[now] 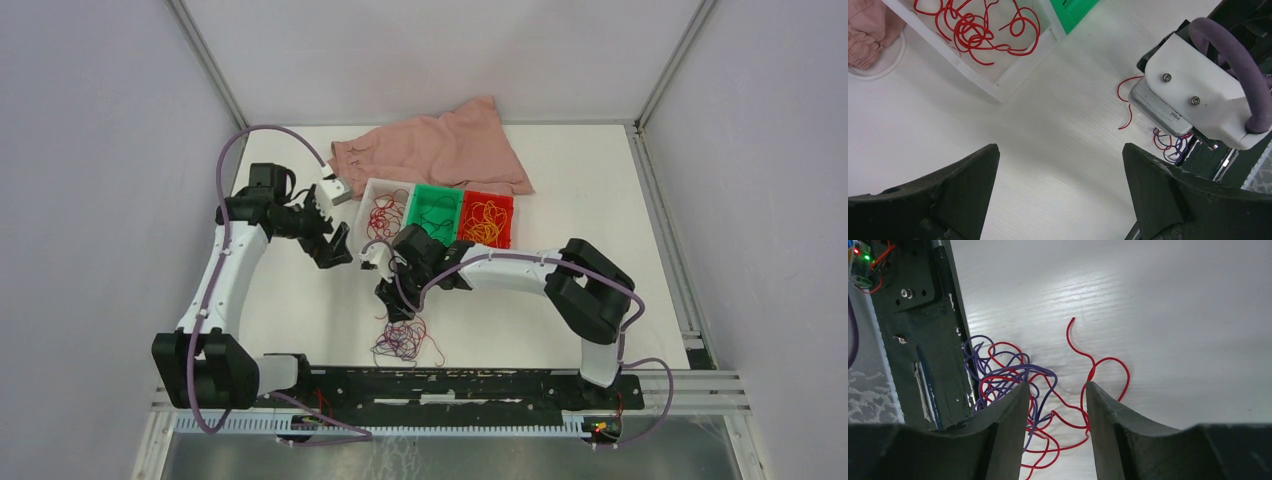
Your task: Untangle the cables
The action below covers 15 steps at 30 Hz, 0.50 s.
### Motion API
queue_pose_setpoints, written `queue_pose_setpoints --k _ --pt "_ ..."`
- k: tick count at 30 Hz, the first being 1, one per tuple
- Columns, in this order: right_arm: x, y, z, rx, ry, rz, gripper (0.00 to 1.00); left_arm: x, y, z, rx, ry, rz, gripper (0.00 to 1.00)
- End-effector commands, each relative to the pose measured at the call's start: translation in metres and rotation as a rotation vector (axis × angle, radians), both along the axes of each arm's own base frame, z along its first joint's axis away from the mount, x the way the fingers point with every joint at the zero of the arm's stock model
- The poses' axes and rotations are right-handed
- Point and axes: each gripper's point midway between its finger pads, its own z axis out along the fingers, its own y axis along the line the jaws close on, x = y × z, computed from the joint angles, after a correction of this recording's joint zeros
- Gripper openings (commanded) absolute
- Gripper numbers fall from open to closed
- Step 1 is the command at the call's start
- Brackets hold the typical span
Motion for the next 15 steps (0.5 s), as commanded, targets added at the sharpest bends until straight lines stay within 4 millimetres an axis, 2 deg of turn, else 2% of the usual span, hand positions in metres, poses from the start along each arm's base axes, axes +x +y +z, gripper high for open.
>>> queue_pose_setpoints --k 1,5,8,12,15 --pt "0.011 0.008 0.005 0.01 -0.077 0.019 0.46 0.007 -0.003 0.017 -0.045 -0.049 -0.023 1.0" --pt "0.036 0.005 0.011 0.014 -0.14 -0.113 0.15 0.009 -0.004 0.019 -0.056 -0.05 -0.014 1.0" --pt "0.062 -0.001 0.024 0.065 -0.118 -0.277 0.02 0.01 -0.005 0.018 -0.065 -0.048 -0.008 0.99" --pt "0.092 -0.014 0.047 0.208 -0.062 -0.474 0.01 0.005 -0.009 0.013 -0.089 -0.034 -0.025 0.98" --pt "0.102 -0.022 0.062 0.294 -0.051 -0.551 0.01 -0.002 -0.014 0.006 -0.12 -0.001 -0.04 0.96"
